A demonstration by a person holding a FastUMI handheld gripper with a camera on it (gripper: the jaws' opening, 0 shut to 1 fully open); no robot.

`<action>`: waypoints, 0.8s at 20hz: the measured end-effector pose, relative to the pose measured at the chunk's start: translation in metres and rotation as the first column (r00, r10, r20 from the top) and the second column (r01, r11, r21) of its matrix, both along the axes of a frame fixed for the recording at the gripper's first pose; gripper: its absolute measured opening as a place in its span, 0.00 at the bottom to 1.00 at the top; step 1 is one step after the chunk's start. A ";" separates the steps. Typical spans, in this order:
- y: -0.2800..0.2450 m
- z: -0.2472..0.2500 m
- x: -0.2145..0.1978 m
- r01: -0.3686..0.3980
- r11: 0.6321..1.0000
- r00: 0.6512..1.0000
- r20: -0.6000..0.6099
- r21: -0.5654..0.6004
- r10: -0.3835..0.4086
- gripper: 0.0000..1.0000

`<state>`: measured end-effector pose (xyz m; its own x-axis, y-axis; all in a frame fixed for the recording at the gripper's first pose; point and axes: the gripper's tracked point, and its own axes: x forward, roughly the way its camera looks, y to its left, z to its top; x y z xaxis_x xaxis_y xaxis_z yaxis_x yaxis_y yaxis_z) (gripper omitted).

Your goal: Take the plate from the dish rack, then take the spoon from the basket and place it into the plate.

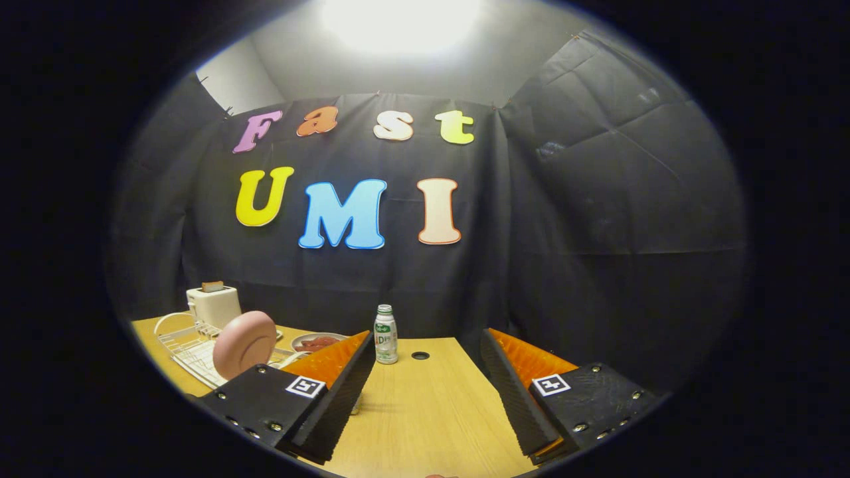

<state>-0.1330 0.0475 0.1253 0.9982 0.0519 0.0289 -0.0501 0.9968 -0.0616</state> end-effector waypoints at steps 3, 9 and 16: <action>0.035 0.009 -0.021 -0.044 0.998 0.999 -0.010 0.036 0.045 0.98; 0.097 0.022 -0.027 -0.127 0.991 0.990 -0.053 0.052 0.130 0.98; 0.178 0.018 0.014 -0.238 0.962 0.946 -0.194 0.132 0.260 0.98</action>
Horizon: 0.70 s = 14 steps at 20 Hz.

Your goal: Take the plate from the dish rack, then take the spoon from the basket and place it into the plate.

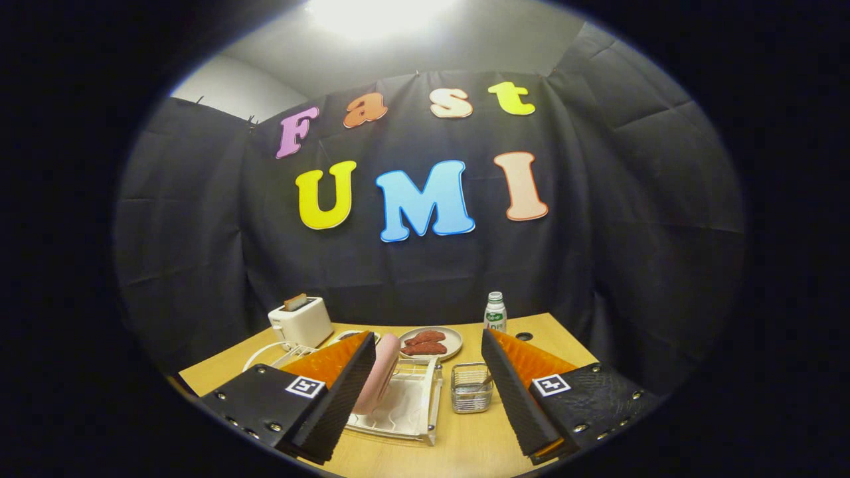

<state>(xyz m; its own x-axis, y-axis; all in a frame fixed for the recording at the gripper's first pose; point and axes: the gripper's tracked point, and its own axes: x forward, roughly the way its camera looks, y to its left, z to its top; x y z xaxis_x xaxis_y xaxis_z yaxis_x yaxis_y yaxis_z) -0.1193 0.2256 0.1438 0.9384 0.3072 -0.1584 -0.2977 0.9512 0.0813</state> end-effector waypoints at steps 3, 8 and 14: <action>0.029 -0.006 0.028 -0.044 0.999 0.997 -0.066 0.004 0.044 0.98; 0.065 -0.042 0.067 -0.104 0.994 0.974 -0.209 -0.047 0.092 0.98; 0.088 -0.093 0.094 -0.154 0.985 0.884 -0.457 -0.075 0.103 0.92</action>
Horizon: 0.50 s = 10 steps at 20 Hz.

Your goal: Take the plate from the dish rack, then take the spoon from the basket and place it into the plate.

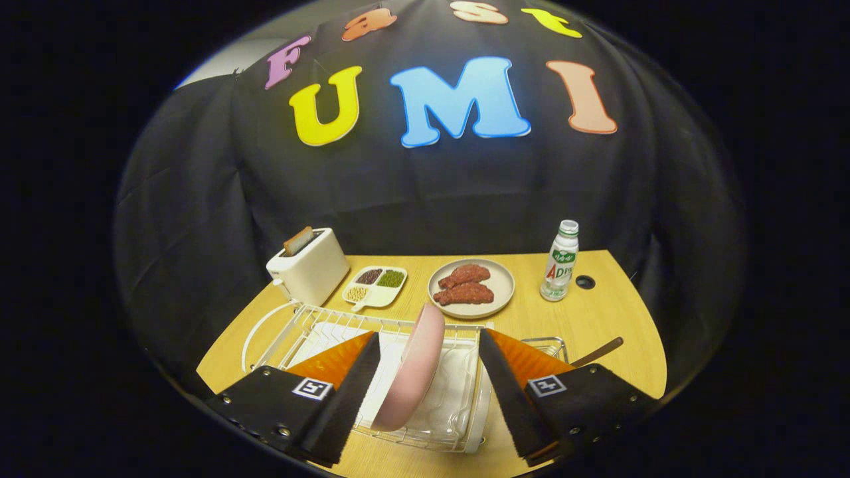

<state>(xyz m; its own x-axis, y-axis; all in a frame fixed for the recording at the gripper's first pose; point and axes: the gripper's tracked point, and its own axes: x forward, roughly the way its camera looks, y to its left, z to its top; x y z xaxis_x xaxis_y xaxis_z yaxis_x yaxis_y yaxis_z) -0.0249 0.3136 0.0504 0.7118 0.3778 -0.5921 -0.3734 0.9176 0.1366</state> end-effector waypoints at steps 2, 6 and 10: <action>0.004 -0.015 0.005 -0.013 1.000 0.996 -0.093 -0.016 0.012 0.86; 0.013 -0.036 0.012 -0.035 0.998 0.971 -0.239 -0.047 0.022 0.83; 0.030 -0.058 0.005 -0.069 0.997 0.906 -0.421 -0.041 0.046 0.74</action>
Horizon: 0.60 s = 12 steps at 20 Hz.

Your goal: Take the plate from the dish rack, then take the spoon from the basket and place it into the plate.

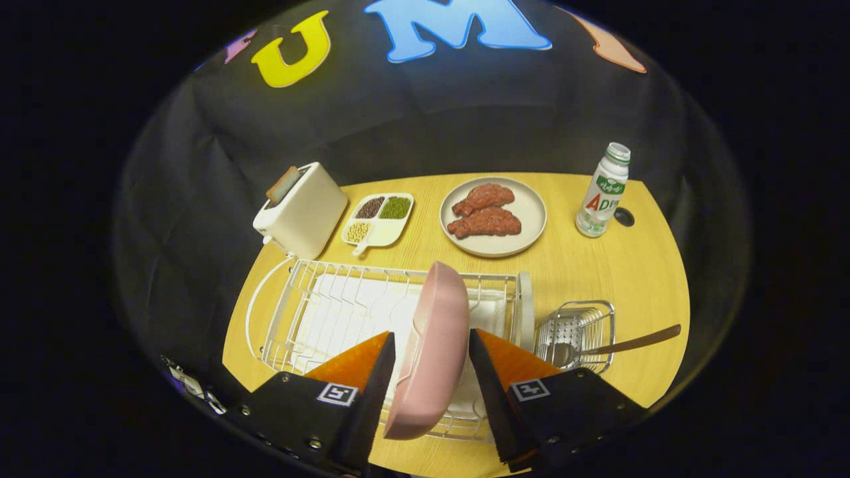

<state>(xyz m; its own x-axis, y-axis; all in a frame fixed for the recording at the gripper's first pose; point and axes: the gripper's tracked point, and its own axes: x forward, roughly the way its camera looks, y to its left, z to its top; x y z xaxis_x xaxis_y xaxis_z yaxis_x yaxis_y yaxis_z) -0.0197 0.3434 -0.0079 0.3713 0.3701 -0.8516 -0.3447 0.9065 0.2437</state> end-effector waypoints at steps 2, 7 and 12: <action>0.000 -0.011 -0.004 -0.022 0.999 0.997 -0.071 -0.034 0.020 0.69; -0.012 -0.024 -0.009 -0.036 0.986 0.983 -0.186 -0.162 0.005 0.54; -0.025 -0.025 -0.009 -0.020 0.972 0.979 -0.200 -0.235 -0.028 0.39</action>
<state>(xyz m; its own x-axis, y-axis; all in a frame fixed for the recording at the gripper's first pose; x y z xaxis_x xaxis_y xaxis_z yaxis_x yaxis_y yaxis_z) -0.0285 0.3189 -0.0331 0.1850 0.1495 -0.9713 -0.3069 0.9477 0.0874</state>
